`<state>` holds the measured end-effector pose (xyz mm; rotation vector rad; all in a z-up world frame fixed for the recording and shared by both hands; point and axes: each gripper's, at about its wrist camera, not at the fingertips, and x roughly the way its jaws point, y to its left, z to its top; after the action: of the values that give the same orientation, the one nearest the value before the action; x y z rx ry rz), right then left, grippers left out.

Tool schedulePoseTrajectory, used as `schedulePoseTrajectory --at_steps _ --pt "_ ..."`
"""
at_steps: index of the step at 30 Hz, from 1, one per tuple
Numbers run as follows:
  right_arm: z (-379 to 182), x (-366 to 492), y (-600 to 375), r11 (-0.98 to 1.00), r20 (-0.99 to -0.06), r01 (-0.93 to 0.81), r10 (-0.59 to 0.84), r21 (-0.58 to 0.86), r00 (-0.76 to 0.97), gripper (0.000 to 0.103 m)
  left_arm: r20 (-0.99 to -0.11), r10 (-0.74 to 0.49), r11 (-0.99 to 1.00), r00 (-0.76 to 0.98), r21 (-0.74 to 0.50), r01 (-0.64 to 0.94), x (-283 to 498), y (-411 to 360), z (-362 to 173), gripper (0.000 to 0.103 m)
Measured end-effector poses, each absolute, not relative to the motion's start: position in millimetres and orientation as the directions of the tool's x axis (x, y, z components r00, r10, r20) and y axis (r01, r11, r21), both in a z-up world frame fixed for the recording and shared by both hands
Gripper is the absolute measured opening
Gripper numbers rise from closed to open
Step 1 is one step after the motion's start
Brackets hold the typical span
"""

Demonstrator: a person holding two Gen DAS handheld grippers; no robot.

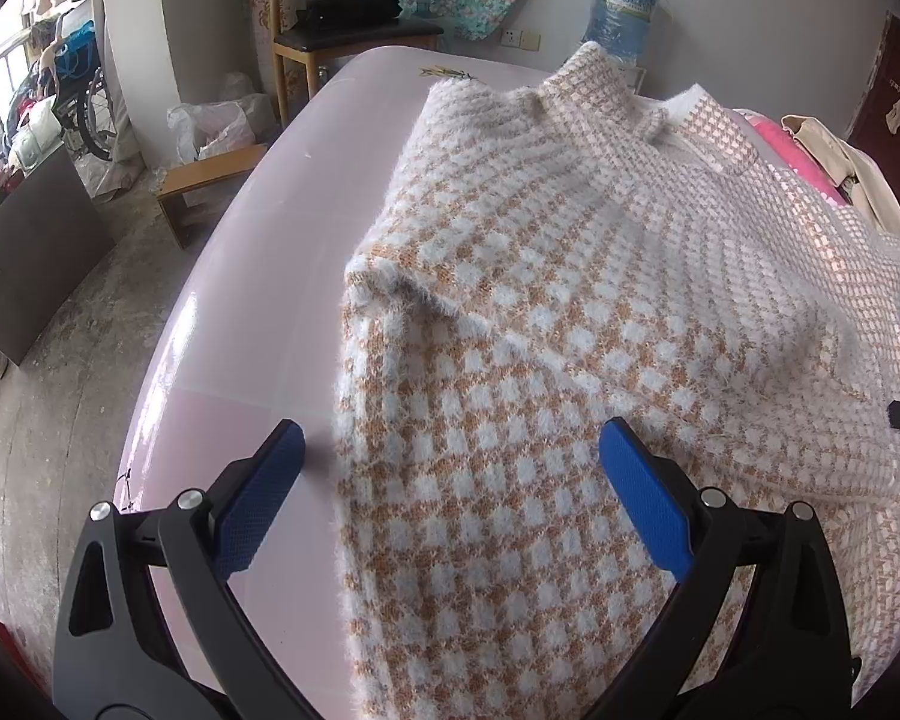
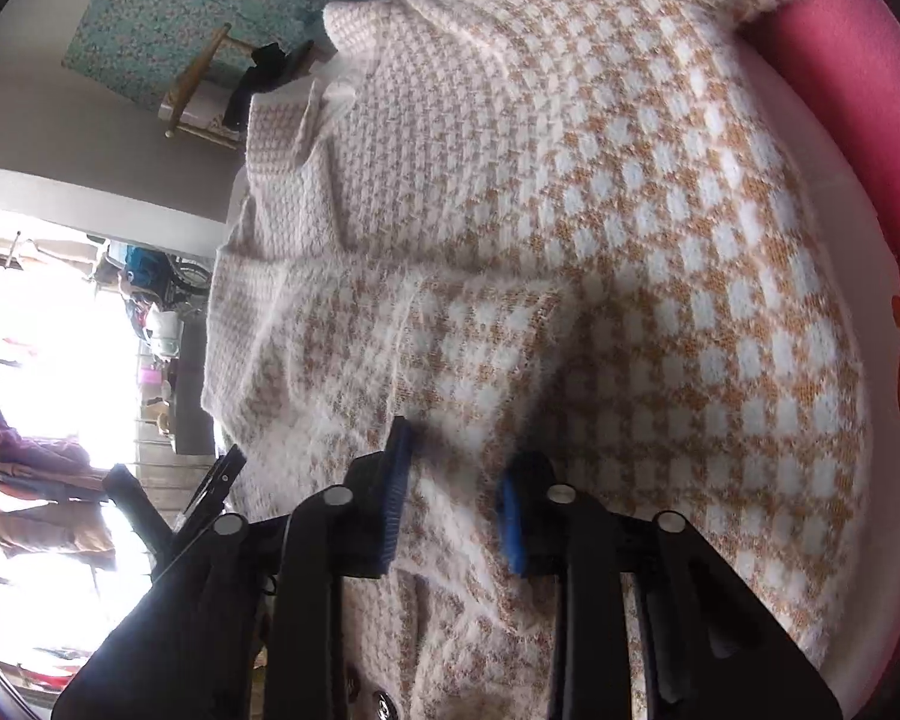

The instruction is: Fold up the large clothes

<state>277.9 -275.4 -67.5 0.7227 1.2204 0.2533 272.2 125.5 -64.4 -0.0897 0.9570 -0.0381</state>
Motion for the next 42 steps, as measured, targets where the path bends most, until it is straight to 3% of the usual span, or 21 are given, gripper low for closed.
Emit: schedulePoseTrajectory --at_steps 5,13,18,22,26,35,42 --pt "-38 279 -260 0.808 -0.776 0.134 0.483 0.574 0.406 0.010 -0.813 -0.087 0.994 0.576 -0.106 0.001 273 125 -64 0.095" --pt "91 321 -197 0.818 -0.649 -0.174 0.546 0.548 0.530 0.009 -0.794 -0.140 0.982 0.591 -0.187 -0.019 260 146 -53 0.095" --pt "156 390 -81 0.753 -0.604 -0.374 0.658 0.542 0.450 0.009 -0.787 -0.113 0.980 0.606 -0.189 -0.063 246 163 -45 0.095" --pt "229 402 47 0.587 -0.519 -0.622 0.794 0.518 0.318 0.009 -0.800 -0.069 0.983 0.596 -0.155 -0.095 243 165 -45 0.095" --pt "272 401 87 0.495 -0.463 -0.724 0.844 0.480 0.270 0.009 -0.810 -0.036 0.985 0.586 -0.129 -0.118 244 168 -47 0.095" --pt "171 480 -65 0.677 -0.583 -0.456 0.733 0.577 0.350 0.009 -0.804 -0.006 0.995 0.594 -0.065 -0.078 275 157 -46 0.095" --pt "87 488 -169 0.770 -0.684 -0.262 0.638 0.582 0.354 0.009 -0.825 0.031 0.994 0.564 -0.032 -0.102 300 157 -53 0.095"
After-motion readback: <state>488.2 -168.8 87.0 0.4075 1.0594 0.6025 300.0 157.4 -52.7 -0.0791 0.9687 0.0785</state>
